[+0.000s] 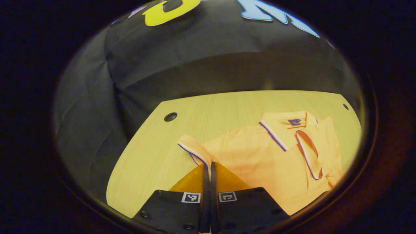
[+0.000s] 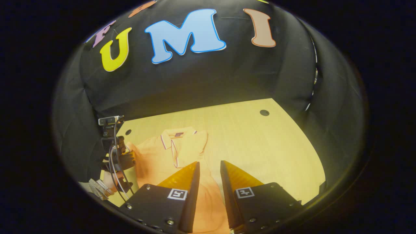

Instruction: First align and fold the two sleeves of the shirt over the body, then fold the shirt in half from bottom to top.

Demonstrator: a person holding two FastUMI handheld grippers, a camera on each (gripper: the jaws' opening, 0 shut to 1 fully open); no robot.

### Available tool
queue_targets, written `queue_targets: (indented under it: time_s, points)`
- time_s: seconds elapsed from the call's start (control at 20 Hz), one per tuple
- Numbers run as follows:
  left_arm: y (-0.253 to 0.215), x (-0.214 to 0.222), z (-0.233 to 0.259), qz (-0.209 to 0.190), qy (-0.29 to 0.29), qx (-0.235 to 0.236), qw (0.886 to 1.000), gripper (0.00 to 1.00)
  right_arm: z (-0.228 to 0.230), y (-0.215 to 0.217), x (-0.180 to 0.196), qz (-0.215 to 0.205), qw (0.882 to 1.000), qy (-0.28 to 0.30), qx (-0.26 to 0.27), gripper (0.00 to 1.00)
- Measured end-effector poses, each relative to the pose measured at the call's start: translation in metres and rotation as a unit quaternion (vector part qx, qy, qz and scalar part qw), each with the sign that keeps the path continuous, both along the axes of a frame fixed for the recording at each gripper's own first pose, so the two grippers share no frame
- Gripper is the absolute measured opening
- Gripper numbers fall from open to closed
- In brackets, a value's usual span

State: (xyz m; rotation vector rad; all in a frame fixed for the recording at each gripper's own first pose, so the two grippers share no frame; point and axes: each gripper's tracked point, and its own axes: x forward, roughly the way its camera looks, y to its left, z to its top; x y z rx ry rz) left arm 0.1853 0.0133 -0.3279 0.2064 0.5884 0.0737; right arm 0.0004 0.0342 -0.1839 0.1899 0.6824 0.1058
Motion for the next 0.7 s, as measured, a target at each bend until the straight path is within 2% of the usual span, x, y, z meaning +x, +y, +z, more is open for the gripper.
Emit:
queue_targets:
  time_s: [0.05,0.1,0.2,0.35,0.4,0.6,0.7]
  points:
    - [-0.014,0.003,0.007,-0.019,-0.008,0.004,1.000,0.10,-0.001,-0.001,-0.002,-0.003,1.000,0.001,0.002,0.39]
    - [-0.034,0.004,0.014,-0.043,-0.016,0.010,0.999,0.06,-0.004,-0.004,0.000,-0.009,1.000,0.002,0.005,0.39]
    - [-0.068,0.002,0.021,-0.088,-0.022,0.021,0.996,0.10,-0.009,-0.007,-0.002,-0.015,1.000,0.003,0.006,0.39]
    - [-0.123,-0.005,0.010,-0.163,-0.013,0.035,0.986,0.03,-0.011,-0.016,-0.010,-0.028,1.000,0.005,0.009,0.39]
    - [-0.134,-0.009,0.007,-0.179,-0.008,0.040,0.983,0.06,-0.013,-0.018,-0.013,-0.033,0.999,0.006,0.010,0.39]
    - [-0.165,-0.023,-0.006,-0.214,0.012,0.042,0.976,0.06,-0.019,-0.030,-0.021,-0.052,0.998,0.012,0.016,0.39]
    - [-0.171,-0.024,-0.007,-0.216,0.014,0.040,0.976,0.10,-0.021,-0.034,-0.025,-0.057,0.998,0.014,0.018,0.40]
